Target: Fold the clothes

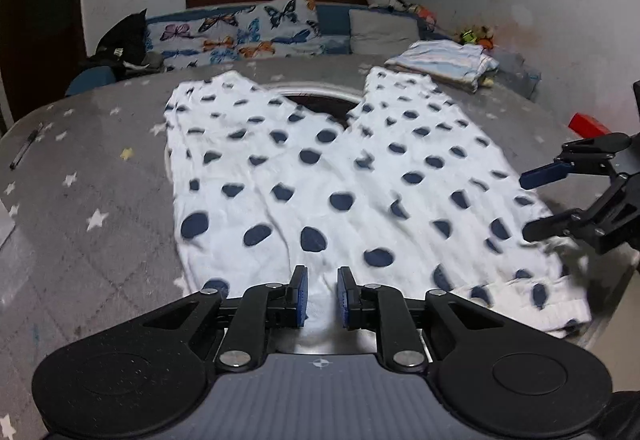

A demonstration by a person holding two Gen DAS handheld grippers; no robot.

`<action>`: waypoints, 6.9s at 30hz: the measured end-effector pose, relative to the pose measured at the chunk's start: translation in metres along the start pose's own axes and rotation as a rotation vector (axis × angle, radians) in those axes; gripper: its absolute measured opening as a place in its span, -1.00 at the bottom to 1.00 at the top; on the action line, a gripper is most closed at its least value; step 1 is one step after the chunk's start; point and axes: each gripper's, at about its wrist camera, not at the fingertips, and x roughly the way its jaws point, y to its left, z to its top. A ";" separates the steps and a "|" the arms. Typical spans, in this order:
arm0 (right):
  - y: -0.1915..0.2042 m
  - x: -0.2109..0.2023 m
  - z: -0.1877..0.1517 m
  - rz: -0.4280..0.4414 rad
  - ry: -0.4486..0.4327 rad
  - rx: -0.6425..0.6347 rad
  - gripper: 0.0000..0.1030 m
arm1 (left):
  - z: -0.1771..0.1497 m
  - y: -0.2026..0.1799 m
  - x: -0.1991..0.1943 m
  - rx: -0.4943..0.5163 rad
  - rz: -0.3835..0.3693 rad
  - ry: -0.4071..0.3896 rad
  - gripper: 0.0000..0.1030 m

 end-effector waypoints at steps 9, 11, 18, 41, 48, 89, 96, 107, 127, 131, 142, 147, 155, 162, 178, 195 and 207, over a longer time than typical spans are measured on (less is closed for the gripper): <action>-0.024 -0.001 -0.004 -0.079 0.026 0.031 0.46 | 0.016 -0.058 -0.006 0.118 -0.220 -0.019 -0.27; -0.037 -0.004 -0.001 -0.092 0.013 0.073 0.46 | 0.019 -0.075 -0.004 0.156 -0.276 -0.019 -0.11; -0.081 -0.016 0.009 -0.134 -0.033 0.222 0.46 | 0.020 -0.127 0.016 0.299 -0.394 0.007 0.02; -0.223 0.082 0.089 -0.318 -0.066 0.474 -0.01 | 0.028 -0.090 0.038 0.053 -0.432 0.077 -0.76; -0.253 0.118 0.104 -0.375 -0.052 0.518 -0.05 | 0.033 -0.077 0.035 -0.035 -0.454 0.067 -0.76; -0.069 0.226 0.332 -0.319 -0.107 0.323 -0.88 | -0.052 0.054 -0.083 -0.542 -0.318 -0.167 -0.81; -0.016 0.287 0.345 -0.266 -0.050 0.280 -0.88 | -0.069 0.070 -0.092 -0.614 -0.298 -0.166 -0.81; 0.007 0.300 0.341 -0.117 -0.011 0.234 -0.75 | -0.074 0.074 -0.090 -0.643 -0.298 -0.139 -0.80; 0.044 0.284 0.282 -0.016 0.190 0.105 -0.78 | -0.064 0.070 -0.088 -0.595 -0.258 -0.168 -0.80; 0.046 0.280 0.282 -0.018 0.162 0.108 -0.96 | -0.061 0.070 -0.090 -0.584 -0.254 -0.179 -0.80; 0.048 0.275 0.293 0.055 0.039 0.224 -0.97 | -0.067 0.073 -0.093 -0.604 -0.223 -0.163 -0.78; 0.053 0.285 0.288 0.098 0.068 0.238 -0.96 | -0.070 0.074 -0.094 -0.616 -0.209 -0.154 -0.75; 0.066 0.256 0.283 0.088 0.127 0.121 -0.48 | -0.072 0.077 -0.096 -0.618 -0.202 -0.157 -0.73; 0.070 0.259 0.257 0.065 0.198 0.124 -0.45 | -0.073 0.072 -0.096 -0.604 -0.205 -0.151 -0.55; 0.064 0.249 0.253 0.127 0.126 0.180 -0.72 | -0.059 0.071 -0.116 -0.542 -0.163 -0.202 -0.26; 0.057 0.130 0.208 0.175 0.148 -0.083 -0.25 | -0.040 0.083 -0.071 -0.682 -0.228 -0.150 -0.72; 0.052 0.080 0.152 0.195 0.161 -0.147 -0.20 | -0.053 0.087 -0.065 -0.799 -0.231 -0.151 -0.78</action>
